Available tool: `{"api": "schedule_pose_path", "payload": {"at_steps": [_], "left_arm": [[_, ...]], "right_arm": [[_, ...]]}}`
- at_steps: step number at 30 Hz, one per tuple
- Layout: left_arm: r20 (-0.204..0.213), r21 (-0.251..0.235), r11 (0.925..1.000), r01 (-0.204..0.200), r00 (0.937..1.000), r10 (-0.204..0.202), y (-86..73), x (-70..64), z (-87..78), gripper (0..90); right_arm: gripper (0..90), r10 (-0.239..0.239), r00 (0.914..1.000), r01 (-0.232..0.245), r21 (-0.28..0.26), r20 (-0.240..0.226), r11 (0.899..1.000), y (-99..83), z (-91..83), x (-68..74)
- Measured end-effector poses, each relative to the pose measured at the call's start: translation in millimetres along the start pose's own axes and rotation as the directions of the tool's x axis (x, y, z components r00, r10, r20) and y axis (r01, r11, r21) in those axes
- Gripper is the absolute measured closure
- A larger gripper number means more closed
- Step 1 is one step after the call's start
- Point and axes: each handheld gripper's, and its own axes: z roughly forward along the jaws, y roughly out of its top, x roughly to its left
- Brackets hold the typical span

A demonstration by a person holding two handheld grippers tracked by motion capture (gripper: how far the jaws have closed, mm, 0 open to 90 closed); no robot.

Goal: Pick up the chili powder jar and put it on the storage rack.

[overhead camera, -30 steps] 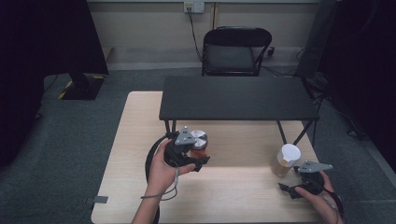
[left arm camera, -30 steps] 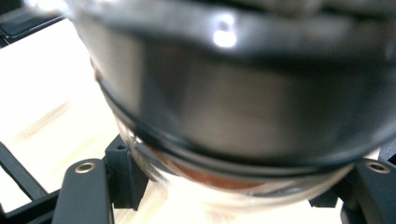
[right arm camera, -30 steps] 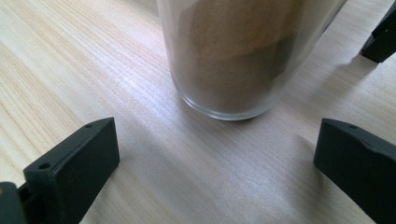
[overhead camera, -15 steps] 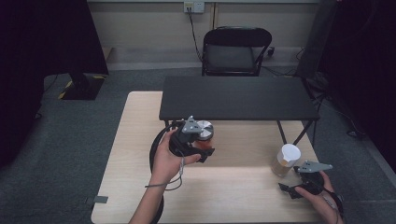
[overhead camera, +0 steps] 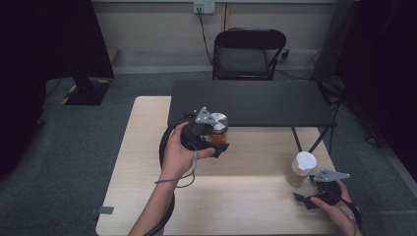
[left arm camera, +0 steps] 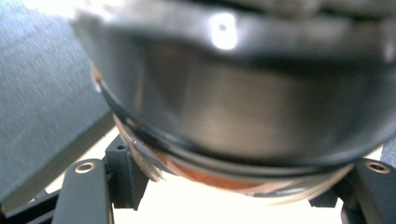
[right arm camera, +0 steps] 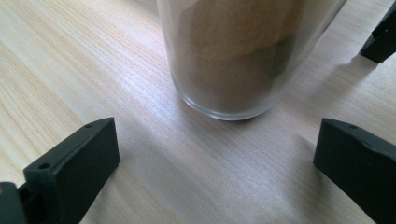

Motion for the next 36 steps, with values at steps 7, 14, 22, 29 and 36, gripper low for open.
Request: {"api": "schedule_pose_path", "payload": {"at_steps": [7, 14, 22, 29, 36], "left_arm": [[-0.016, -0.003, 1.0000, 0.009, 0.9998, -0.009, 14.3, 1.5, -0.5, 30.8], [-0.040, 0.001, 0.9999, 0.011, 0.9991, -0.011, 30.4, 4.3, 2.9, 30.8], [-0.061, -0.003, 0.9992, 0.040, 0.9973, -0.040, 41.1, 10.8, 13.6, 30.8], [-0.081, 0.011, 0.9984, 0.056, 0.9952, -0.054, 47.5, 14.8, 24.5, 30.8], [-0.096, 0.021, 0.9974, 0.069, 0.9931, -0.067, 54.1, 19.6, 31.3, 30.7]], "right_arm": [[0.0, 0.000, 1.0000, 0.000, 0.000, 0.000, 1.000, 0.0, 0.0, 0.0], [0.0, 0.000, 1.0000, 0.000, 0.000, 0.000, 1.000, -0.1, 0.0, 0.0], [0.0, 0.000, 1.0000, 0.000, 0.000, 0.001, 1.000, -0.1, 0.0, 0.1], [0.0, -0.002, 1.0000, 0.002, -0.001, 0.001, 1.000, -0.3, 0.1, 0.3], [0.0, -0.002, 1.0000, 0.002, -0.001, 0.001, 1.000, -0.3, 0.1, 0.3]]}}
